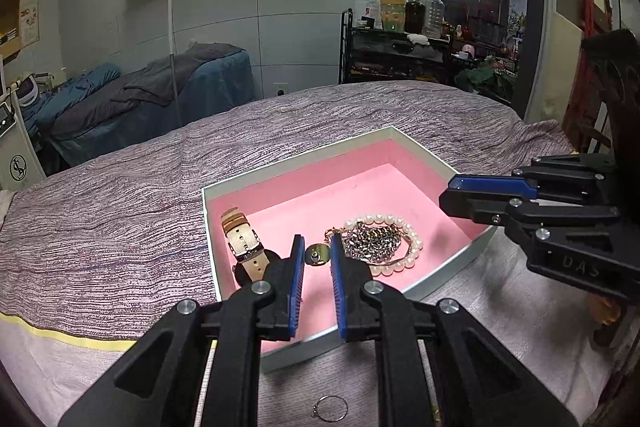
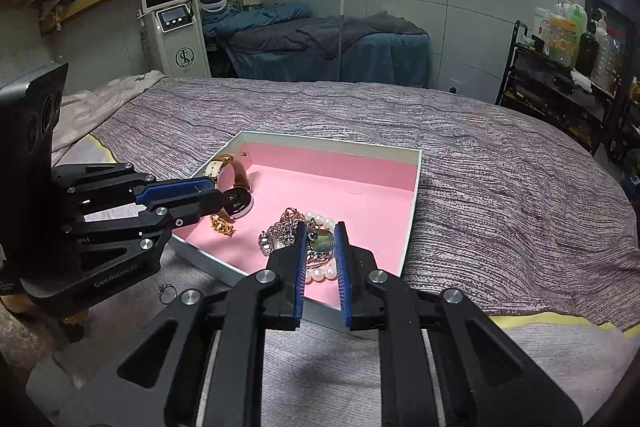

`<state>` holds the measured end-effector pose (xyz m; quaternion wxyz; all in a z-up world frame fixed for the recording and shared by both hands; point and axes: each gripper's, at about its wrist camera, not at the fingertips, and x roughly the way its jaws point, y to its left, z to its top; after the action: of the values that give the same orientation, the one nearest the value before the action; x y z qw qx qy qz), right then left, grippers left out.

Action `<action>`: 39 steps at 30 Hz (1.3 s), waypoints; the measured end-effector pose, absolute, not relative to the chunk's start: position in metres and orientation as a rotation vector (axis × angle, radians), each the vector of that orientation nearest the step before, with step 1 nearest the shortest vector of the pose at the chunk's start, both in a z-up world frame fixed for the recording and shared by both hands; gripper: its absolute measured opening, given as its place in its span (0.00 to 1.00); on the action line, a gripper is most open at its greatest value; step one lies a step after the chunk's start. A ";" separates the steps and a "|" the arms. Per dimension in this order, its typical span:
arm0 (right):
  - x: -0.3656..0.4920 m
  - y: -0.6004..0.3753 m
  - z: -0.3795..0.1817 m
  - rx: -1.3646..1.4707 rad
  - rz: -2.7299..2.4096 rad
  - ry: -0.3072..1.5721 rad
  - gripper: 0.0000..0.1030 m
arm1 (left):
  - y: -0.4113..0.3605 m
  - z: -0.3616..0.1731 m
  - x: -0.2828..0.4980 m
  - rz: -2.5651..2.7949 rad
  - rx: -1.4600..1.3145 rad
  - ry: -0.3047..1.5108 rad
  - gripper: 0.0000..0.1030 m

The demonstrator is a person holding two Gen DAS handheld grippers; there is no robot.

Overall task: Organize jewelry
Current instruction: 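Carry the gold charm into the pink-lined box and open the right gripper, then withdraw both grippers from the box back to the remaining jewelry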

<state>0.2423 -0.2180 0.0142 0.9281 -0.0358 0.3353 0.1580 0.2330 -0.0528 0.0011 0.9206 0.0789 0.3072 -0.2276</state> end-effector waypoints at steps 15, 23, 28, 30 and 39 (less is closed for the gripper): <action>0.240 -0.220 0.016 -0.083 0.265 0.621 0.53 | -0.047 0.008 0.222 -0.413 0.174 0.557 0.73; 0.217 -0.228 0.020 -0.018 0.266 0.633 0.62 | -0.006 0.008 0.197 -0.316 0.086 0.542 0.94; 0.189 -0.214 0.012 -0.023 0.322 0.665 0.62 | 0.013 -0.003 0.174 -0.285 0.073 0.561 0.94; 0.178 -0.204 0.006 -0.039 0.356 0.684 0.62 | 0.018 -0.007 0.165 -0.277 0.064 0.569 0.94; 0.149 -0.174 -0.022 -0.061 0.428 0.761 0.62 | 0.023 -0.030 0.133 -0.302 0.051 0.626 0.94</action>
<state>0.1488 -0.1735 -0.0220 0.9057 -0.0295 0.3686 0.2074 0.1329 0.0227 -0.0298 0.9400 0.0250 0.3065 -0.1480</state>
